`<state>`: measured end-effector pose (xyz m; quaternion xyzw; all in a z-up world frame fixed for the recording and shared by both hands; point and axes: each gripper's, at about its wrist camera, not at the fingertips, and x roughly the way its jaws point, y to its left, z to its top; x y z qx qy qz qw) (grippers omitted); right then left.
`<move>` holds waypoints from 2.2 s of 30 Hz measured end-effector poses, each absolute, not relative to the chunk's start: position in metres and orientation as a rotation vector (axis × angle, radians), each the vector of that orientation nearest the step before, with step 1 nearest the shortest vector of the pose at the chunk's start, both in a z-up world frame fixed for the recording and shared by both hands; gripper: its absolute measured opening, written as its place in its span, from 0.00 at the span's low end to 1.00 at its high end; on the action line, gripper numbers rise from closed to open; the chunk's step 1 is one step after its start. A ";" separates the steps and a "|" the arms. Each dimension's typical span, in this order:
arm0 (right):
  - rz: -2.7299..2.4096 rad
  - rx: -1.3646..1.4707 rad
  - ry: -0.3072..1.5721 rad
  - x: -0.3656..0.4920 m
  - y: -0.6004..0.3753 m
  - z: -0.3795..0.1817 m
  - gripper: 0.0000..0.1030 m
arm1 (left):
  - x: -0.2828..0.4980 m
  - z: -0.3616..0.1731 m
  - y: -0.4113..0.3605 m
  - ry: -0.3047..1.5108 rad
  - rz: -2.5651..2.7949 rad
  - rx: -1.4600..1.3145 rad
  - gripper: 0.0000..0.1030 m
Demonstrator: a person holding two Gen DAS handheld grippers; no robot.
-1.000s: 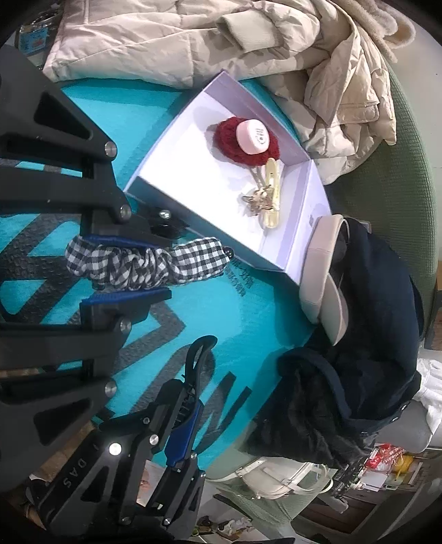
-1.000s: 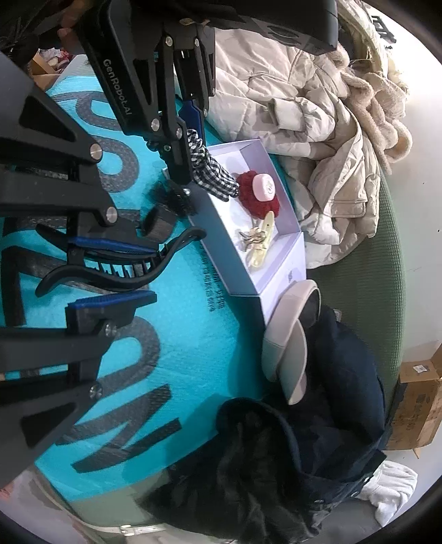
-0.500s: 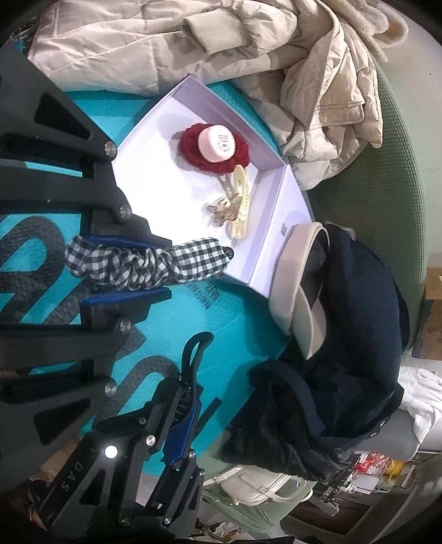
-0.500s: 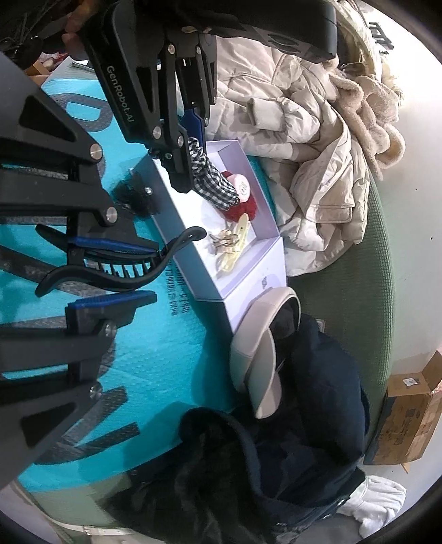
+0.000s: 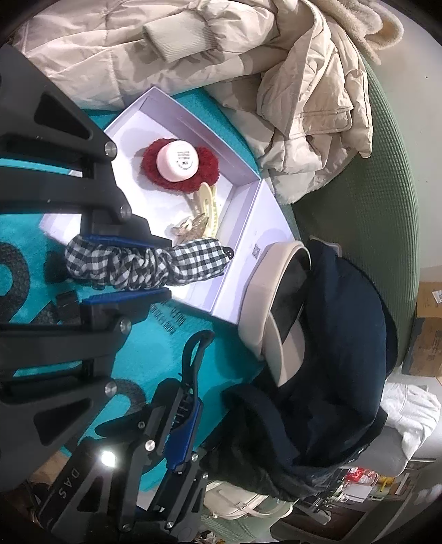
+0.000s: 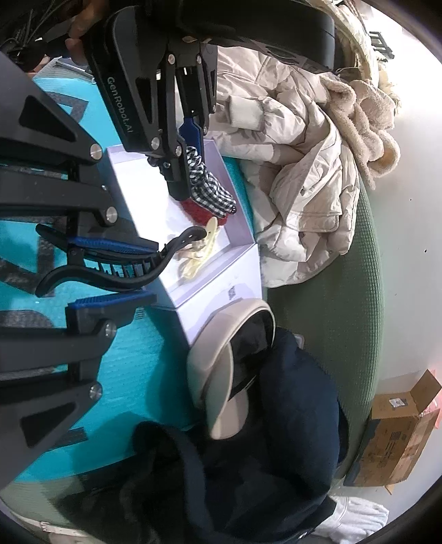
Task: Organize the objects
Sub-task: 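Lift and carry the scrunchie and claw clip over the white box with both tools, then open both tools to drop the scrunchie and claw clip into the box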
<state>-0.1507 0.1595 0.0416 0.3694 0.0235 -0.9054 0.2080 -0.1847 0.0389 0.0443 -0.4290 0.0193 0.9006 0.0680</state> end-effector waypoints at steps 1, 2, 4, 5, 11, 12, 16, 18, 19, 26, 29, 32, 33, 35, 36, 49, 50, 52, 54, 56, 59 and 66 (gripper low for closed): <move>-2.516 1.026 0.061 -0.155 0.158 0.042 0.21 | -0.188 0.044 0.037 0.058 2.715 -1.295 0.20; -2.511 1.023 0.059 -0.158 0.156 0.042 0.21 | -0.192 0.044 0.035 0.060 2.718 -1.298 0.20; -2.497 1.020 0.059 -0.165 0.151 0.042 0.21 | -0.199 0.043 0.031 0.062 2.725 -1.301 0.20; -2.489 1.019 0.062 -0.169 0.149 0.041 0.21 | -0.202 0.042 0.029 0.064 2.729 -1.301 0.20; -2.480 0.995 0.062 -0.192 0.136 0.045 0.21 | -0.223 0.040 0.012 0.081 2.761 -1.310 0.20; -2.478 0.988 0.072 -0.197 0.132 0.046 0.21 | -0.226 0.041 0.009 0.083 2.763 -1.314 0.20; -2.459 0.964 0.083 -0.211 0.122 0.050 0.21 | -0.240 0.045 -0.006 0.090 2.789 -1.317 0.20; -2.447 0.958 0.091 -0.218 0.116 0.052 0.21 | -0.247 0.048 -0.013 0.093 2.804 -1.318 0.20; -2.440 0.961 0.096 -0.224 0.113 0.052 0.21 | -0.251 0.048 -0.017 0.094 2.811 -1.319 0.20; -2.391 0.965 0.116 -0.253 0.098 0.051 0.21 | -0.276 0.042 -0.037 0.097 2.850 -1.344 0.20; -2.378 0.975 0.101 -0.267 0.093 0.045 0.21 | -0.286 0.035 -0.044 0.083 2.852 -1.363 0.20; -2.373 0.979 0.066 -0.276 0.091 0.036 0.21 | -0.296 0.027 -0.053 0.078 2.863 -1.382 0.20; -2.367 0.986 0.061 -0.279 0.090 0.031 0.21 | -0.297 0.025 -0.054 0.083 2.867 -1.385 0.20; -2.359 1.001 0.069 -0.283 0.088 0.022 0.21 | -0.301 0.021 -0.058 0.100 2.876 -1.397 0.20; -2.355 1.008 0.074 -0.285 0.086 0.016 0.21 | -0.303 0.018 -0.060 0.109 2.879 -1.404 0.20; -2.292 1.059 0.069 -0.302 0.077 -0.028 0.21 | -0.321 -0.036 -0.058 0.111 2.827 -1.517 0.20; -2.289 1.062 0.067 -0.303 0.076 -0.030 0.21 | -0.323 -0.038 -0.057 0.111 2.826 -1.517 0.20; -2.288 1.071 0.060 -0.305 0.076 -0.034 0.21 | -0.326 -0.042 -0.055 0.113 2.823 -1.512 0.20; -2.287 1.074 0.048 -0.307 0.077 -0.036 0.21 | -0.329 -0.042 -0.053 0.108 2.817 -1.510 0.20; -2.286 1.078 0.045 -0.308 0.078 -0.038 0.21 | -0.331 -0.043 -0.053 0.111 2.815 -1.512 0.20; -2.284 1.092 0.052 -0.310 0.077 -0.041 0.21 | -0.333 -0.045 -0.052 0.115 2.806 -1.523 0.20; -2.286 1.110 0.059 -0.311 0.075 -0.045 0.21 | -0.333 -0.052 -0.049 0.132 2.782 -1.565 0.20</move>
